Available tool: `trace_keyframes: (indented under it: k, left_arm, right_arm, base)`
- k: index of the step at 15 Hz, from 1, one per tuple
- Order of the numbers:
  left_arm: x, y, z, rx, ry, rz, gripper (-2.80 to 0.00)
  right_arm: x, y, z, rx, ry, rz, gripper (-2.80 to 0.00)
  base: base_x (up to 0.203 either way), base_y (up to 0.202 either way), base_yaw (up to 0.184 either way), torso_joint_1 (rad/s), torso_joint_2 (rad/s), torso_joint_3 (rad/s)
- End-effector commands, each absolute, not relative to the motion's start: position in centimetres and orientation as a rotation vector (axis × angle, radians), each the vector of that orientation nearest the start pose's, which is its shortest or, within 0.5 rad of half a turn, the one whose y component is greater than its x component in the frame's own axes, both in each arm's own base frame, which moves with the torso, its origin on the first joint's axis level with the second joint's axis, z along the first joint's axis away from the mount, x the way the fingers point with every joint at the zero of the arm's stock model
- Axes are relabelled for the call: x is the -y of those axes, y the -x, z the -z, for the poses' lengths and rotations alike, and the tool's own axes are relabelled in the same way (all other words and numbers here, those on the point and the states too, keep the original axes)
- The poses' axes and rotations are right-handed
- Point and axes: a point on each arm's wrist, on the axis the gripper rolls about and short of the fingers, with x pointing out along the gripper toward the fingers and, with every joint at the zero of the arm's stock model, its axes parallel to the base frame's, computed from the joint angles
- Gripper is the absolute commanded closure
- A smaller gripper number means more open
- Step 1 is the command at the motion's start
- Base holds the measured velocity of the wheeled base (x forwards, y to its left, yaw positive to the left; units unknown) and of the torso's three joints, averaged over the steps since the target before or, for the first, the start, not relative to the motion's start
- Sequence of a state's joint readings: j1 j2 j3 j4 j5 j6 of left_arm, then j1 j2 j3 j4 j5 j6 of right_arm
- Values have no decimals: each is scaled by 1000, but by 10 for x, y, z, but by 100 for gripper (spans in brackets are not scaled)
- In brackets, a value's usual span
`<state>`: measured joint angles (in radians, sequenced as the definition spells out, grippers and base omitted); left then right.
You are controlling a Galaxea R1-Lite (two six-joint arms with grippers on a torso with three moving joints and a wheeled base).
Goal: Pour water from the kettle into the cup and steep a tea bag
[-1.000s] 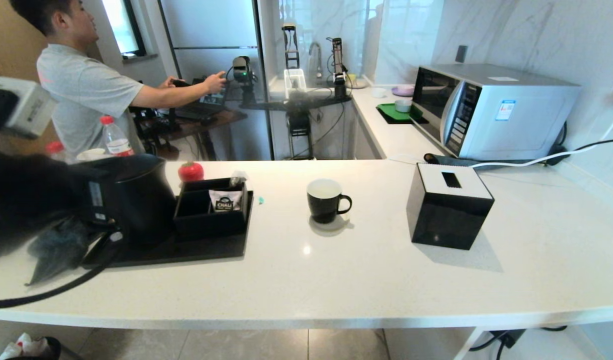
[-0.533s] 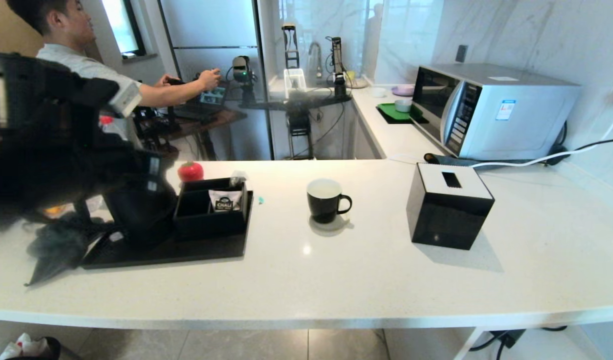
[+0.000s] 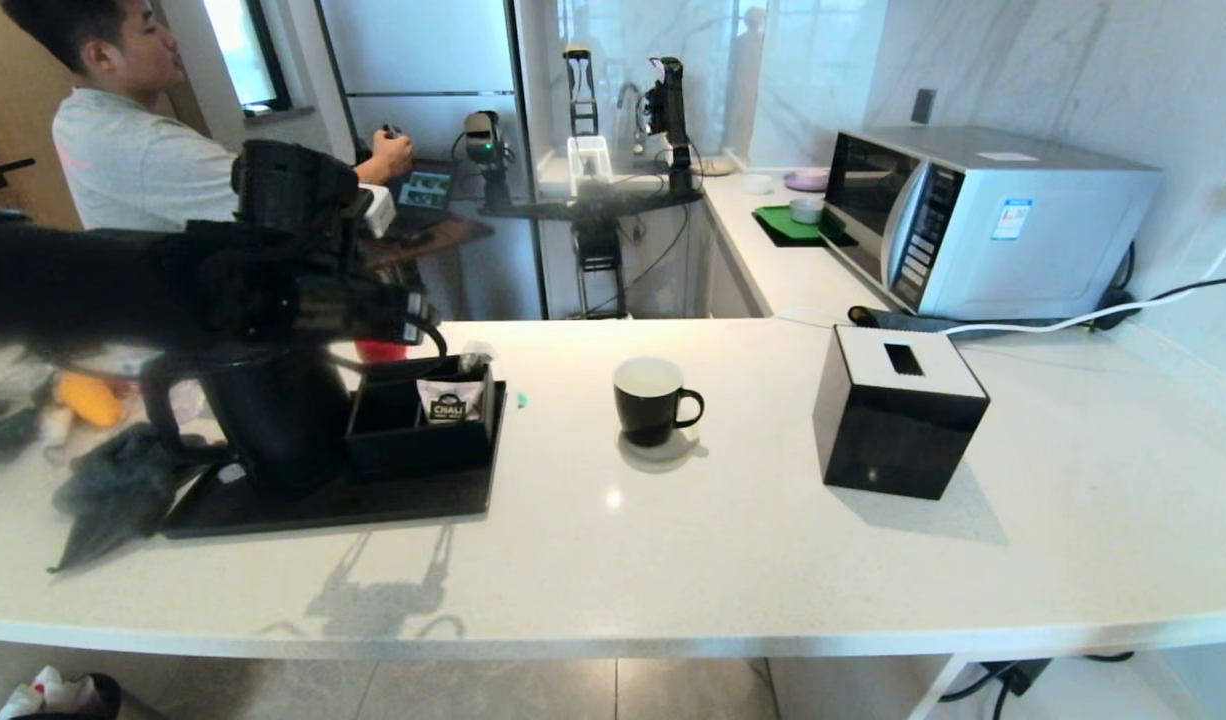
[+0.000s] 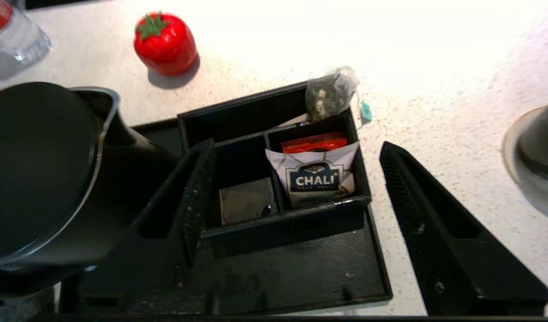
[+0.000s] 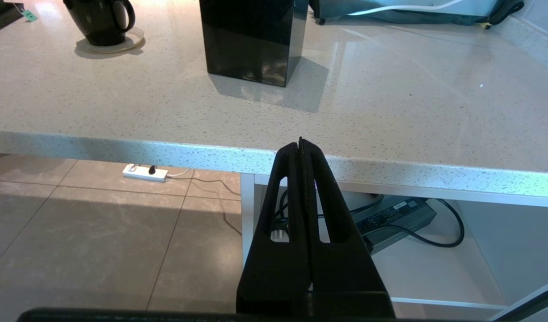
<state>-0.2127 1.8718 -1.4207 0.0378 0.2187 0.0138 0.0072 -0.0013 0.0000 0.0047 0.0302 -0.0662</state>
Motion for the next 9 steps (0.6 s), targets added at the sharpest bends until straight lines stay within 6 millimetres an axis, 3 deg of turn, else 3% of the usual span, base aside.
trace_keyframes:
  k: [1, 4, 7, 9]
  left_arm:
    - [78, -392, -209, -564, -134, -7, -280]
    - [85, -424, -195, -606, -142, -8, -280]
    - [96, -445, -185, -664, -154, 4, -280]
    - [103, -456, -169, -721, -170, 15, -280]
  right_arm:
    - [-1, 23, -75, -3, 67, -38, 0]
    - [-1, 23, -75, -3, 67, -38, 0]
    - [-1, 23, -75, -3, 66, -38, 0]
    - [-1, 23, -75, -3, 66, -38, 0]
  base:
    - [0, 0, 0, 0, 0, 0]
    - [0, 0, 0, 0, 0, 0]
    - [0, 0, 0, 0, 0, 0]
    - [0, 0, 0, 0, 0, 0]
